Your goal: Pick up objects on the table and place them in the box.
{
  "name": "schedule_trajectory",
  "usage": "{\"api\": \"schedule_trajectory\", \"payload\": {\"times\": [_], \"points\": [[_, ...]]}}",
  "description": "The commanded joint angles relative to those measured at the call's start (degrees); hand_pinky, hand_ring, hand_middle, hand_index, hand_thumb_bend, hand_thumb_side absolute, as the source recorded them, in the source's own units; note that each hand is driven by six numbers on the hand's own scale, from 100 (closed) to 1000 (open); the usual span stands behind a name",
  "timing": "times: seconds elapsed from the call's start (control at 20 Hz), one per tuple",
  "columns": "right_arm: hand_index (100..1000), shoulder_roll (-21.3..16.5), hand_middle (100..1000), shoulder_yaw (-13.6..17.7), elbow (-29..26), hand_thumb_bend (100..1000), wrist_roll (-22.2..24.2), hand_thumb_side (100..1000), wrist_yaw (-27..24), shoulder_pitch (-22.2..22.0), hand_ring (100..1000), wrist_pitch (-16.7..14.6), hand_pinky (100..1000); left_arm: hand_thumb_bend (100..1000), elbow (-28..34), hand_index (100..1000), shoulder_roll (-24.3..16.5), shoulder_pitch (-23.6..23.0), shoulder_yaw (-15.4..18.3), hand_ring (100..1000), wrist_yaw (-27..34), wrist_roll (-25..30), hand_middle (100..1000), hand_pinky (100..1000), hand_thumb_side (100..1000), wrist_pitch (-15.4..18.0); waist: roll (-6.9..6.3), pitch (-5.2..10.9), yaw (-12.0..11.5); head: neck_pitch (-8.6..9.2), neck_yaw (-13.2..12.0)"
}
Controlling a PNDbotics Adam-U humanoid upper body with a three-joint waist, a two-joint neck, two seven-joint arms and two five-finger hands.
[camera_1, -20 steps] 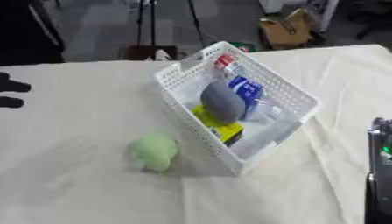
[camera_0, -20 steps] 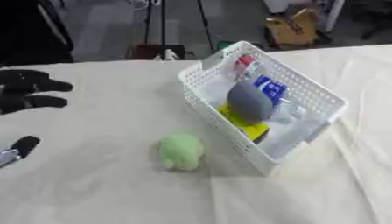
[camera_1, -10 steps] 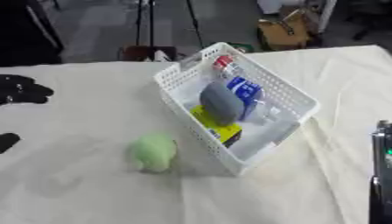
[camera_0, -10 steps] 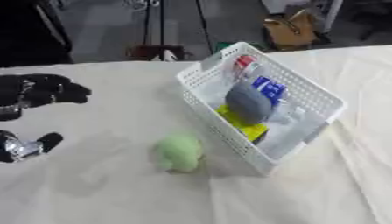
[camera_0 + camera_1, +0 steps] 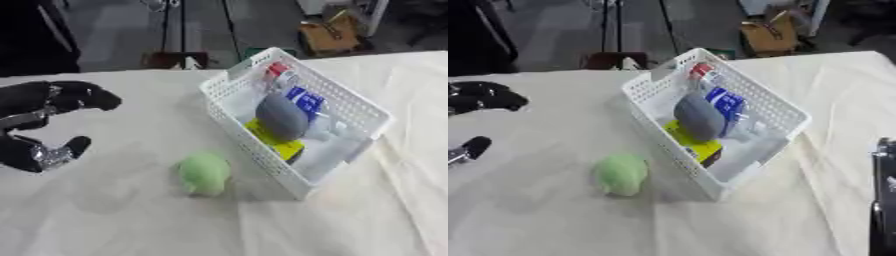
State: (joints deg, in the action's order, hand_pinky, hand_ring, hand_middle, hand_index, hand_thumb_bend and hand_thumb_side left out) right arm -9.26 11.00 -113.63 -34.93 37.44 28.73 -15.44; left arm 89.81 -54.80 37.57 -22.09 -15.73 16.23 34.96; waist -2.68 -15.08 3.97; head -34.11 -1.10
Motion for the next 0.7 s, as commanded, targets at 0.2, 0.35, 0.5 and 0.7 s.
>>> {"api": "schedule_trajectory", "payload": {"times": [0.2, 0.35, 0.5, 0.7], "points": [[797, -0.13, 626, -0.19, -0.96, 100, 0.05, 921, -0.46, 0.6, 702, -0.19, 754, 100, -2.37, 1000, 2.34, 2.92, -1.15, 808, -1.13, 0.8, 883, 927, 791, 0.11, 0.22, 1.18, 0.32, 0.47, -0.08], [797, -0.14, 626, -0.16, -0.96, 100, -0.05, 920, -0.63, 0.48, 702, -0.2, 755, 100, -2.74, 1000, 3.5, 4.09, -1.68, 807, -2.06, 0.93, 888, 917, 792, 0.04, 0.22, 1.22, 0.37, 0.6, -0.29], [797, -0.14, 626, -0.2, -0.96, 100, -0.06, 920, -0.74, 0.42, 702, -0.25, 755, 100, -2.05, 1000, 3.93, 4.66, -2.43, 813, -3.45, 0.46, 908, 893, 777, -0.41, 0.19, 1.22, 0.41, 0.8, -0.46], [797, -0.21, 625, -0.22, -0.96, 100, -0.02, 919, -0.91, 0.4, 703, -0.21, 756, 100, 1.41, 1000, 4.06, 5.04, -4.08, 835, -5.3, 0.15, 933, 889, 827, -0.26, 0.2, 1.09, 0.53, 1.11, -0.7]]}}
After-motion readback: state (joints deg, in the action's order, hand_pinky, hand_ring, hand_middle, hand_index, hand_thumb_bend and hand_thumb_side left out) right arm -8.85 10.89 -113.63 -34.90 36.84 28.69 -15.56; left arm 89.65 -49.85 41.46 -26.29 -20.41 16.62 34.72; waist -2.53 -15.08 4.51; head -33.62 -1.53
